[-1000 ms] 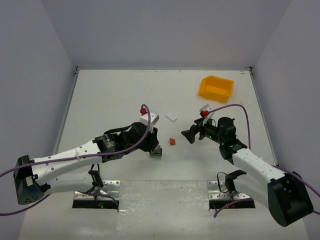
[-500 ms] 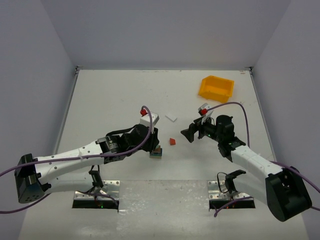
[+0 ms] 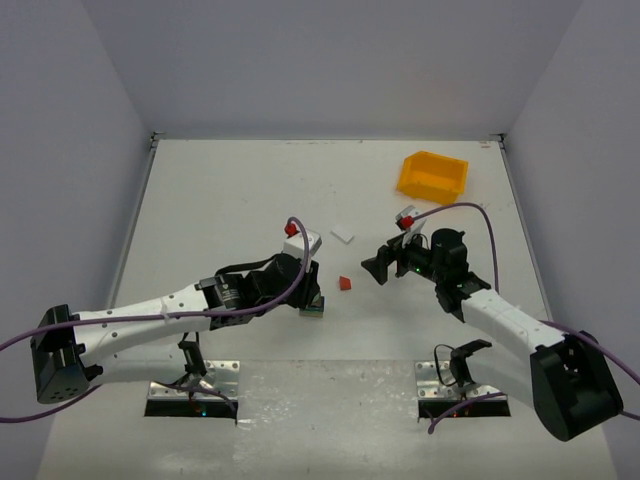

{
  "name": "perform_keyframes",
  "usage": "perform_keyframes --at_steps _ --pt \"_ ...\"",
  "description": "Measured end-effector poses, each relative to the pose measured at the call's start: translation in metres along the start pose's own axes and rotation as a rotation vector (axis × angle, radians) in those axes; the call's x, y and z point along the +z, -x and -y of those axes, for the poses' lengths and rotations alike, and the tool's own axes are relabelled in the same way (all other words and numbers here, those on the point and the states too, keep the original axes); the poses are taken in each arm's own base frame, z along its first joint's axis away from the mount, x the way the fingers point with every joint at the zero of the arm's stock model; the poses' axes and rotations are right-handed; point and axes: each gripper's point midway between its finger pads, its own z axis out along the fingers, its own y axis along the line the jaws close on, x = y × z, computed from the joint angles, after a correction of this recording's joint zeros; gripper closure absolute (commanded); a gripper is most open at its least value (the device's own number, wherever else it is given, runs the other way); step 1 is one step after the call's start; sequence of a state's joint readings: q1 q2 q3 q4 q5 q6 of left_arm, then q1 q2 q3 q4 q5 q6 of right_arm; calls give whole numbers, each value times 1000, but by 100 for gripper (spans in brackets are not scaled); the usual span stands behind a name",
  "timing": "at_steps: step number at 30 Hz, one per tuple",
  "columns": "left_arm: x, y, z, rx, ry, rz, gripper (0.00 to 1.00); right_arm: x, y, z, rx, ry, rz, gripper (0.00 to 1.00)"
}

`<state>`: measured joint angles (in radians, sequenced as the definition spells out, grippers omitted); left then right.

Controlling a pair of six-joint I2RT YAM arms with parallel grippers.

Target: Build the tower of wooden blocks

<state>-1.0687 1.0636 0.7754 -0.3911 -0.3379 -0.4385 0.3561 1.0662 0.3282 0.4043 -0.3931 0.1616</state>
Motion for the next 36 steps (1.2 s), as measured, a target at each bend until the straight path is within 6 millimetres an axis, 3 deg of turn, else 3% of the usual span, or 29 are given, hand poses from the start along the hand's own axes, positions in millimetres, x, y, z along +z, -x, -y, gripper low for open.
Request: perform_keyframes --at_steps 36 --pt "10 -11 -5 14 45 -24 94 0 -3 0 8 0 -17 1"
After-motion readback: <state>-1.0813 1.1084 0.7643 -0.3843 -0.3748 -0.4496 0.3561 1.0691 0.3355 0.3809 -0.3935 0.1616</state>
